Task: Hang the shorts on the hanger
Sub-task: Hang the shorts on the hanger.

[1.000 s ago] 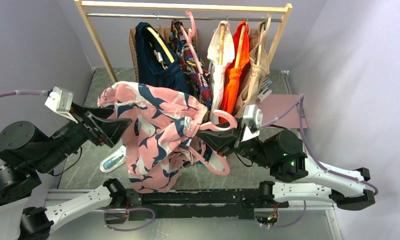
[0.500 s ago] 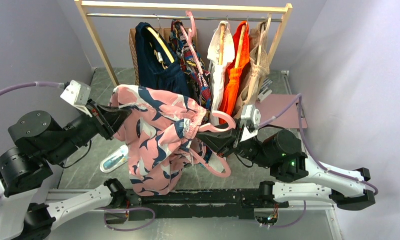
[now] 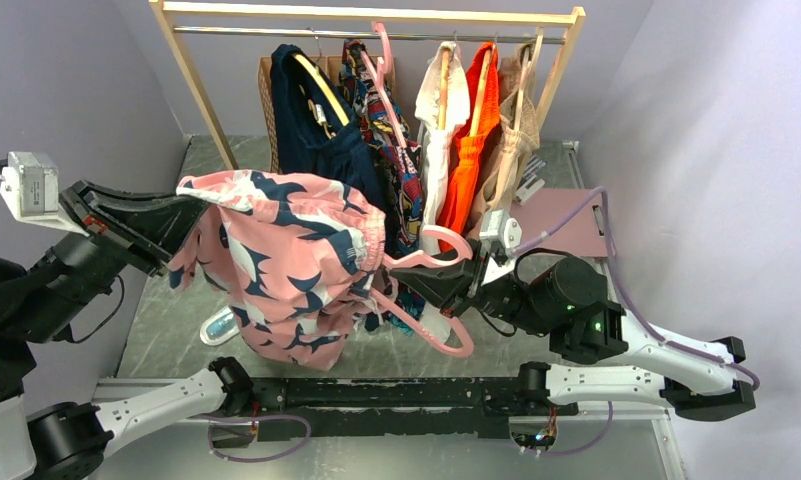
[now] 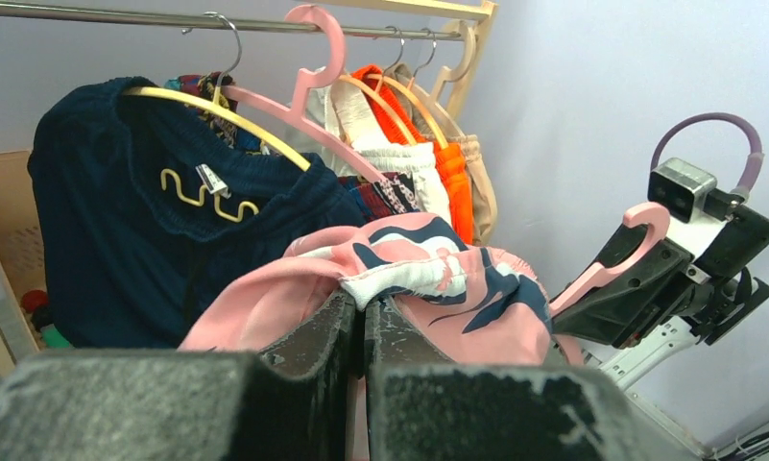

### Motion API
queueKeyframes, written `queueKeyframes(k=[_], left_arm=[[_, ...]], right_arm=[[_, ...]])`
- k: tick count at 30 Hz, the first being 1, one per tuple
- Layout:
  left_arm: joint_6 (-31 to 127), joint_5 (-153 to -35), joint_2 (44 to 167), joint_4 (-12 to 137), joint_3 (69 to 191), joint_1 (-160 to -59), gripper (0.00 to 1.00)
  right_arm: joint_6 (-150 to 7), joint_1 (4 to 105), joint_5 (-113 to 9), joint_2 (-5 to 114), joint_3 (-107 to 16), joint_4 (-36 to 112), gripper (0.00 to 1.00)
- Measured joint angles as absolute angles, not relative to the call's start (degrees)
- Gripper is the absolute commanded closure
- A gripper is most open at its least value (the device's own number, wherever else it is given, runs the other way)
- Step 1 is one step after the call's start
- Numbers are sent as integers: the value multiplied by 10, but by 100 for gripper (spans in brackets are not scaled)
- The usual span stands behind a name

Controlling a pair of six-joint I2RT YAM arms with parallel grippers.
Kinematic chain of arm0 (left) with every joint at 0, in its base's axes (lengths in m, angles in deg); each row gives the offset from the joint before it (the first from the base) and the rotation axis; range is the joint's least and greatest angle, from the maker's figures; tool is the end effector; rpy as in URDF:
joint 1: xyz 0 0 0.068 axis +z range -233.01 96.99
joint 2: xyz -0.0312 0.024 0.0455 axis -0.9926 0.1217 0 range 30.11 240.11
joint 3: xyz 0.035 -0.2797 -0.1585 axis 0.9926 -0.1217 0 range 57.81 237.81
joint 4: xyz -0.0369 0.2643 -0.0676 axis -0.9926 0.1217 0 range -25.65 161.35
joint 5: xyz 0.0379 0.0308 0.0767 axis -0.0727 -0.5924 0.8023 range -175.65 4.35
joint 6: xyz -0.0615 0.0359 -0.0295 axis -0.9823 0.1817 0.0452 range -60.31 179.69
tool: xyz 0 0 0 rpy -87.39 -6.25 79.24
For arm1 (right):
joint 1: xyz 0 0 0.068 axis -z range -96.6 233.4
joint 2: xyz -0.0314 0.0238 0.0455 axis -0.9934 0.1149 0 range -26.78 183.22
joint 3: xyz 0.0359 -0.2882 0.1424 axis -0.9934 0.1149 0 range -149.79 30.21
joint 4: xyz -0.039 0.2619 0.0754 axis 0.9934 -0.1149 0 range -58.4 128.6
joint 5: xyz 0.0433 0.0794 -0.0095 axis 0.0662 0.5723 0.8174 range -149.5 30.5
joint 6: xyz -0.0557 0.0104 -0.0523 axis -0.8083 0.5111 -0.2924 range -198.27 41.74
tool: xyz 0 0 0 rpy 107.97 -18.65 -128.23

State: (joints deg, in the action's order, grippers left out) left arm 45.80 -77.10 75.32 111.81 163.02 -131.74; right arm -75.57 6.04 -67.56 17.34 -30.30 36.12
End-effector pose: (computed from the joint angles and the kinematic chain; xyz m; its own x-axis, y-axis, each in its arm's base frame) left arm 0.0145 -0.0017 0.6229 -0.0164 -0.3412 -0.9398 0.6630 0.6999 -0.2657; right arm 0.0440 0.1544 0.4978 0.0085 0.2506 -0.9680 -0.9378 0.3379 0.0793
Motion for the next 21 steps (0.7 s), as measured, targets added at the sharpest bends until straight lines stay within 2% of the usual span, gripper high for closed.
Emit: queueKeyframes(k=[7,8,9,11,14,16,21], left_arm=[[463,-771,767,1124,1611,-1317,93],[465,-771,774,1129,1611,-1317,89],[467,-770,780,1132,1611,-1317,78],[471,-771,795,1142,1613,-1317,43],[479,-773,819,1159,1632,-1317,7],[481,-773,824,1166,1646,-1317,0],[483,-776,802,1161,1669,-1317,2]], right_arm=[[-755,60,-636,169,-308,379,100],[-754,60,-627,169,-310,382,100],[-754,61,-622,169,-313,384,100],[-753,61,-618,170,-318,386,100],[-753,62,-618,168,-320,387,100],[-754,62,-619,167,-320,385,100],[-771,62,-633,168,-341,344,100]])
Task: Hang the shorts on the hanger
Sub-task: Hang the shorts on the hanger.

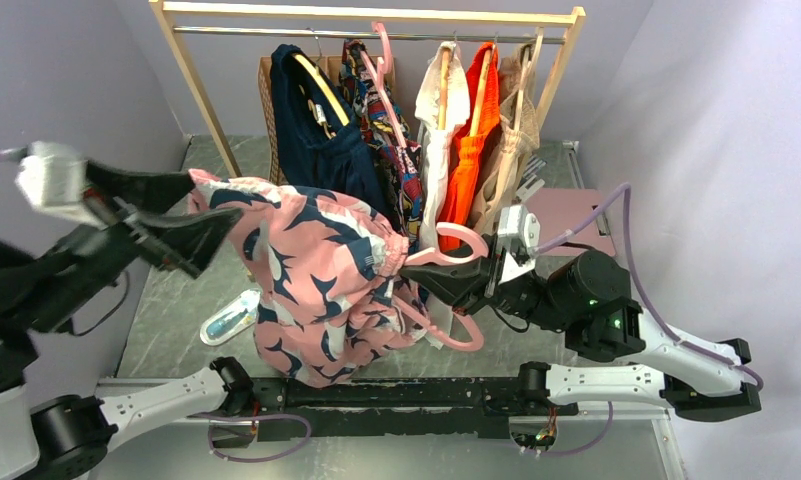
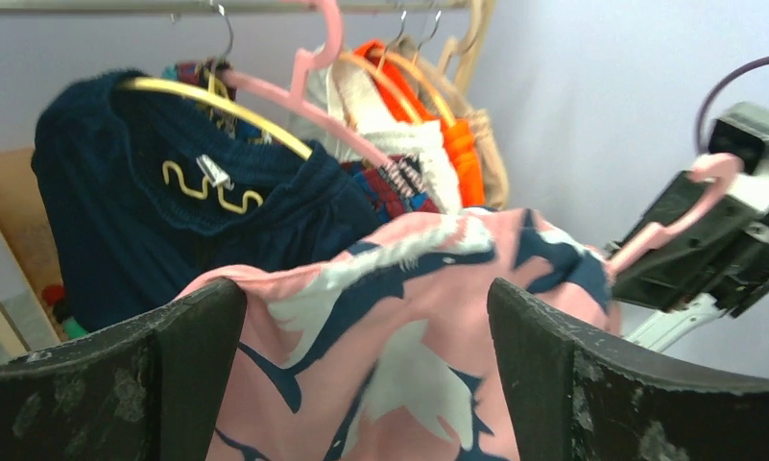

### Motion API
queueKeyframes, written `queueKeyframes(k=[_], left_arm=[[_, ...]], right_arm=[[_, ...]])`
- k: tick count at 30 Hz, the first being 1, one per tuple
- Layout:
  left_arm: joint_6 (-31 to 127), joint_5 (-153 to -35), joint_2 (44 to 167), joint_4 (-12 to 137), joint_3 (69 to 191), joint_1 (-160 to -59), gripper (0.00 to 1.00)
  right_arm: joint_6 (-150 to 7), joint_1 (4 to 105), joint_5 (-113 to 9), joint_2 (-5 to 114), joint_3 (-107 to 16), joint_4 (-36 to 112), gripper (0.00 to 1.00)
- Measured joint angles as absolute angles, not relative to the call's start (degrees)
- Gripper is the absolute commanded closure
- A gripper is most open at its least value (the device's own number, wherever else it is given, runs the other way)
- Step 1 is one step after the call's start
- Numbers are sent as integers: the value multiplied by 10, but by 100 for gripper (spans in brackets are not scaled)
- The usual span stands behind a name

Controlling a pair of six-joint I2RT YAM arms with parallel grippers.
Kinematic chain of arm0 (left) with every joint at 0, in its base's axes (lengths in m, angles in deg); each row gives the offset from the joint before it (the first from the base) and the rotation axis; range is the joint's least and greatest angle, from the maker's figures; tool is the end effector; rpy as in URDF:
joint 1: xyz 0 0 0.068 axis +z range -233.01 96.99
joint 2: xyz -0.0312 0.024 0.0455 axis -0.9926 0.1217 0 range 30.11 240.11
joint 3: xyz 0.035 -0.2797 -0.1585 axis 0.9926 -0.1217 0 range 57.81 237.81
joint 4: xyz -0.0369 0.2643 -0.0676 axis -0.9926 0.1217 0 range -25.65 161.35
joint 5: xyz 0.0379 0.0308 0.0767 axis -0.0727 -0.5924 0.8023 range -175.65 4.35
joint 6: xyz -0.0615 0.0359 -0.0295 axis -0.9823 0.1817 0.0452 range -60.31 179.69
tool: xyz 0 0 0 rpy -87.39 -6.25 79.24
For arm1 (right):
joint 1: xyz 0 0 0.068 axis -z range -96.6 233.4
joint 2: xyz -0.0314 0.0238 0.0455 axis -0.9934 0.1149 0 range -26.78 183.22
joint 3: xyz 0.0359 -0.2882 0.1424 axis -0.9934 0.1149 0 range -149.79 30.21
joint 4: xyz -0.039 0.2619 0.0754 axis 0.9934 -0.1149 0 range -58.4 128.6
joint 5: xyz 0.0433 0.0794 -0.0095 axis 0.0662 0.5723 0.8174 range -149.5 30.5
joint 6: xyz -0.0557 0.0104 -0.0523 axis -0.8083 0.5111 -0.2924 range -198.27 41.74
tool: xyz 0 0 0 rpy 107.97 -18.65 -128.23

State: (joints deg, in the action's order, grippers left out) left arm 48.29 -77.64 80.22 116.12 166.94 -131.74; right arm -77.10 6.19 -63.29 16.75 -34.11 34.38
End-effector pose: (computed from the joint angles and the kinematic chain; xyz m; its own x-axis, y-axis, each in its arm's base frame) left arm 0.0316 -0.0221 0.6271 -0.0475 -0.2427 -0.9689 0.6567 0.7234 -0.2134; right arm 0.0365 0.1415 0.5193 0.0436 0.2837 -0.9579 -0.9602 0.2768 0.0383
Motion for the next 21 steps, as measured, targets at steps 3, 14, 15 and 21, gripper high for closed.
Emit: queueKeyframes(k=[3,14,15,21], left_arm=[[488,-792,769,1146,1673,-1317,3],[519,-1006,838,1109,1694,-1317,1],[522,-1030,859,1110,1695,-1317,1],[555,-1147,950,1141,1670,-1317,0]], right_arm=[[-787,62,-641,179,-376,300,100],[-804,62,-633,167,-386,199,100],[-802,62,-627,166,-382,194,100],[-791,62,-603,164,-358,171,100]])
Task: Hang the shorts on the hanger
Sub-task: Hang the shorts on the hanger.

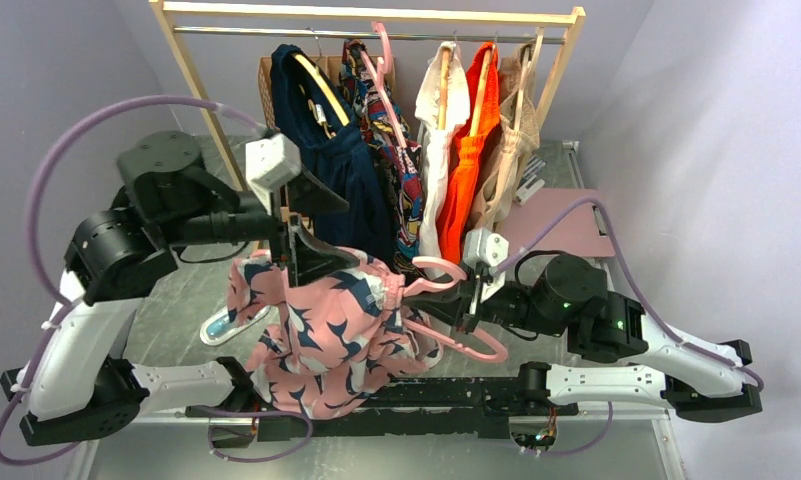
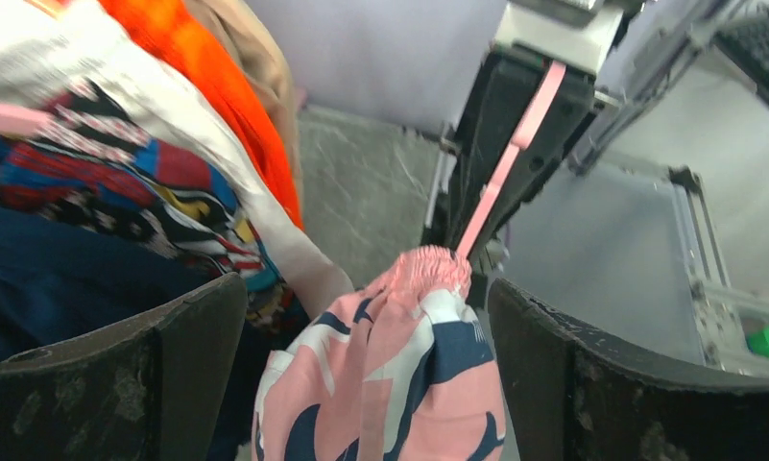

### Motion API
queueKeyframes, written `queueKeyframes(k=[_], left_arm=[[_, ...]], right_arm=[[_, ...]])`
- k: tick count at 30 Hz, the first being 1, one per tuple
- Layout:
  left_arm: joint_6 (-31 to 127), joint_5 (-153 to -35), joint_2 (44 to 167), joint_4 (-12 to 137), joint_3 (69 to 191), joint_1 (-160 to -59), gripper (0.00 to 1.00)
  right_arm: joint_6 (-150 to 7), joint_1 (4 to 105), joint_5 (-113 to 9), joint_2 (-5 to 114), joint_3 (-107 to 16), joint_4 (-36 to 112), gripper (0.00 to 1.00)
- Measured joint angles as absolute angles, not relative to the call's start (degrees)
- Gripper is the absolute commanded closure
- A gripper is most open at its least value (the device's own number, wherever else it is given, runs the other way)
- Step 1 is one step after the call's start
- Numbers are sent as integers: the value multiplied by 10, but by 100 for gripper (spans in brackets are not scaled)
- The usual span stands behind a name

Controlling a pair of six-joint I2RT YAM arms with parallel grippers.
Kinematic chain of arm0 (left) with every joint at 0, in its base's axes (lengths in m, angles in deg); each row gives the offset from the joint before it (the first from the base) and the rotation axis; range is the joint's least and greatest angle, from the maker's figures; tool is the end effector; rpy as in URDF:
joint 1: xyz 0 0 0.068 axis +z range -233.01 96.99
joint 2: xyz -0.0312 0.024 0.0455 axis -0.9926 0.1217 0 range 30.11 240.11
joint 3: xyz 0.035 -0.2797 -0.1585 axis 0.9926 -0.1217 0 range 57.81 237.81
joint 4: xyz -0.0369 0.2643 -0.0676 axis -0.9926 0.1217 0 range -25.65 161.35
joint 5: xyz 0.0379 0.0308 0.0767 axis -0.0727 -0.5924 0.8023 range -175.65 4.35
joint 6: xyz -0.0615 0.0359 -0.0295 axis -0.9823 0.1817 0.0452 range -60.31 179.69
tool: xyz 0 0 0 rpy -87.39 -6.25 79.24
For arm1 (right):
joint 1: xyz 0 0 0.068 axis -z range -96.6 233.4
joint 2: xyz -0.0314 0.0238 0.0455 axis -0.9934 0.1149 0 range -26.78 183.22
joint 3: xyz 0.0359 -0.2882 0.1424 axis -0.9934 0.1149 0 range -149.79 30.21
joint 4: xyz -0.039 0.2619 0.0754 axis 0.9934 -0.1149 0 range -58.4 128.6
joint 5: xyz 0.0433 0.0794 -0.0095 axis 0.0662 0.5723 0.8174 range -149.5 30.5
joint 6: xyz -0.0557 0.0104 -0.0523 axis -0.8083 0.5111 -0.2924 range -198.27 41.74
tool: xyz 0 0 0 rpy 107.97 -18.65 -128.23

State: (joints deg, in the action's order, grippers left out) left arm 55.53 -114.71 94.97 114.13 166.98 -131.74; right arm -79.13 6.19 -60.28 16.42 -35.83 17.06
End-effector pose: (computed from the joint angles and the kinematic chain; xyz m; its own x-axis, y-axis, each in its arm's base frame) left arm 0.0819 -0.1416 0.6115 -0.1336 0.0559 -0.9895 0.9688 0.2178 -0.1185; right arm 0.0330 0.1415 0.4891 0.0196 0.0185 -0.9996 -0.9719 0.2348 -0.0148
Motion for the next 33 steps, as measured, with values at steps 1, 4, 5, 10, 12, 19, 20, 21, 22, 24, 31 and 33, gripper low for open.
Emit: queueKeyframes(k=[1,4,5,10,12,19,20,21,22,24,31,33], left_arm=[[562,-1160,953,1149,1659,-1317,0],[579,-1185,951,1170,1635,-1318,0],[587,-1190,948,1176,1628,-1320,0],[609,-1190,927,1191,1587,-1335,0],[615,-1182,913,1200,1556,-1342,2],[632,-1133,911,1234,1485,-1383,15],[635,-1129,913,1236,1484,-1384,22],[637,-1126,915,1237,1484,-1384,28],[641,-1125,915,1237,1484,-1385,34],[651,-1125,915,1238,1484,-1386,48],[669,-1131,920,1234,1468,-1391,48],[670,-1136,919,1231,1457,-1391,50]], right_arm=[[-789,62,-600,163,-353,168,100],[-786,62,-594,161,-347,163,100],[-785,62,-592,160,-346,162,100],[-785,62,-589,161,-345,160,100],[-785,62,-589,161,-342,160,100],[-785,62,-593,192,-342,147,100],[-785,62,-592,197,-342,147,100],[-785,62,-590,205,-344,146,100],[-785,62,-589,210,-345,146,100],[-785,62,-587,223,-352,143,100],[-786,62,-573,247,-377,131,100],[-788,62,-568,256,-383,125,100]])
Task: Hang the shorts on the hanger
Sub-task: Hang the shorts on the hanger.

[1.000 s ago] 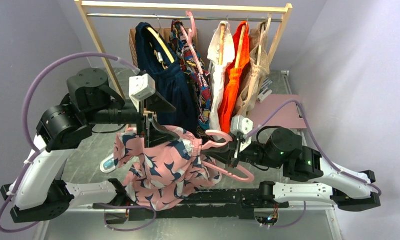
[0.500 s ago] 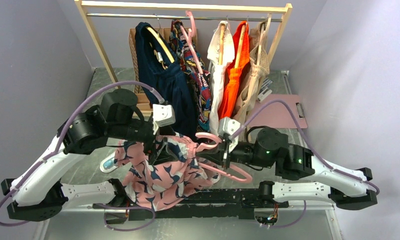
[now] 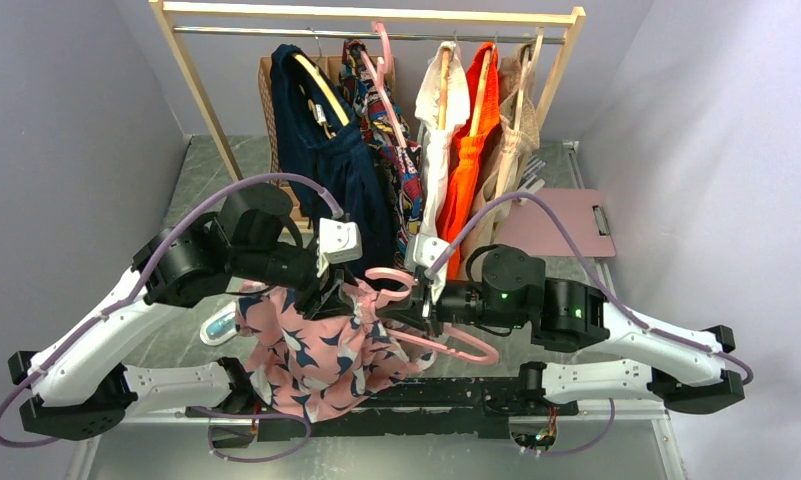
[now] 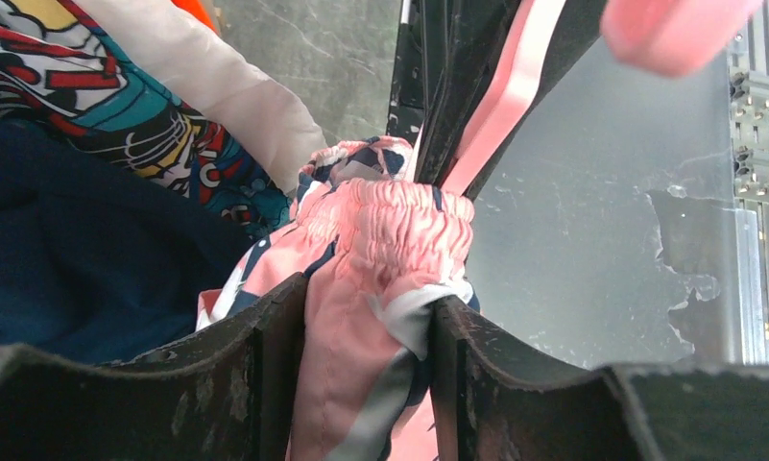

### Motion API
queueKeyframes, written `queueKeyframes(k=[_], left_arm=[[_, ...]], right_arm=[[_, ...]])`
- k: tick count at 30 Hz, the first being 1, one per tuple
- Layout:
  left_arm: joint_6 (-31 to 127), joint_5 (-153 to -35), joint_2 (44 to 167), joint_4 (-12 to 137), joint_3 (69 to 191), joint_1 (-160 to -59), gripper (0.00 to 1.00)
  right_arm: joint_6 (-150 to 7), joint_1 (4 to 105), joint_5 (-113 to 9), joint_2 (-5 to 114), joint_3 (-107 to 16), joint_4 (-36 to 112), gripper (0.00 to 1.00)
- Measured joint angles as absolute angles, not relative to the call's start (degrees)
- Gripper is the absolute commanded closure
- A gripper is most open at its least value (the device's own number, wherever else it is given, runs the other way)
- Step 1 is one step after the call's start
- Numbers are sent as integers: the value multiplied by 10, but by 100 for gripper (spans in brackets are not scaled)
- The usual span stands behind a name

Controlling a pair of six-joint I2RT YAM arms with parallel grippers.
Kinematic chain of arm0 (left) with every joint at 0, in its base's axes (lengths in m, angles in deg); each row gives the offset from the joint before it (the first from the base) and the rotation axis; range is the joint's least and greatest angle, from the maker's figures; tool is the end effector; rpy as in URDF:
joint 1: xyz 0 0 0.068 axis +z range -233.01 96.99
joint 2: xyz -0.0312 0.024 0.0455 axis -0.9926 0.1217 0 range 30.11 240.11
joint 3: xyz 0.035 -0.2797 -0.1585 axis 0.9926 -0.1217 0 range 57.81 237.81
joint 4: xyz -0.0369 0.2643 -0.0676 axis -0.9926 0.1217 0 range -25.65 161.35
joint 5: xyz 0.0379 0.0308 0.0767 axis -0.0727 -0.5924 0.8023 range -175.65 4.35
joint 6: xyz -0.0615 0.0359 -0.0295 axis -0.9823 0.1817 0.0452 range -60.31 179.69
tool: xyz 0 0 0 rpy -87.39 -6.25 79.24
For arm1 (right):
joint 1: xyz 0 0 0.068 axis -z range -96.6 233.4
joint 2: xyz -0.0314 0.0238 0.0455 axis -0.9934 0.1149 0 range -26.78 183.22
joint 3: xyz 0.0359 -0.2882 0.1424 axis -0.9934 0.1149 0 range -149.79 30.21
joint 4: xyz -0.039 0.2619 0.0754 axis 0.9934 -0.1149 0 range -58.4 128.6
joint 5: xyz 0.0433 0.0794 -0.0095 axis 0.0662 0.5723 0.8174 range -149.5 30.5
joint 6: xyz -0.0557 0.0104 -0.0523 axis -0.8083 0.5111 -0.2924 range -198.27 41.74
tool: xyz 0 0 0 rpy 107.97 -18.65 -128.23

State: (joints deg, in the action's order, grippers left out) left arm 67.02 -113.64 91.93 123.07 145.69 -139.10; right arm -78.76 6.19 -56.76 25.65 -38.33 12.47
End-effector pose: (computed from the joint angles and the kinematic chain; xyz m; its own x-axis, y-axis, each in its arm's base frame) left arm 0.0798 -0.1739 0.4889 -0.1771 0.4652 -0.8673 0.9839 0.1063 -0.1438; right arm 0.0406 0.1935 0.4695 -0.0301 -0.1713 -0.9848 -0.9848 0.1736 -0.0001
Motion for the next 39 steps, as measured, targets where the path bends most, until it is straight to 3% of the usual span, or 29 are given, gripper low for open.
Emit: queueKeyframes(k=[3,10,16,21,28,30,32,35,39], left_arm=[[674,-1148,919,1230,1448,-1391,54],[681,-1175,906,1220,1436,-1391,34],[681,-1192,876,1192,1406,-1392,34],[681,-1199,868,1187,1384,-1392,49],[680,-1211,865,1189,1369,-1394,92],[680,-1215,862,1188,1368,-1395,93],[681,-1217,858,1185,1365,-1395,93],[677,-1217,851,1174,1356,-1395,66],[665,-1218,842,1157,1340,-1395,55]], right_arm=[[-788,62,-560,271,-394,116,100],[-792,62,-536,296,-420,108,100],[-792,61,-517,304,-423,113,100],[-792,61,-511,313,-423,112,100],[-792,63,-516,316,-423,108,100],[-792,63,-515,316,-424,108,100],[-791,62,-512,316,-425,109,100],[-788,62,-510,316,-425,113,100],[-784,61,-500,311,-425,115,100]])
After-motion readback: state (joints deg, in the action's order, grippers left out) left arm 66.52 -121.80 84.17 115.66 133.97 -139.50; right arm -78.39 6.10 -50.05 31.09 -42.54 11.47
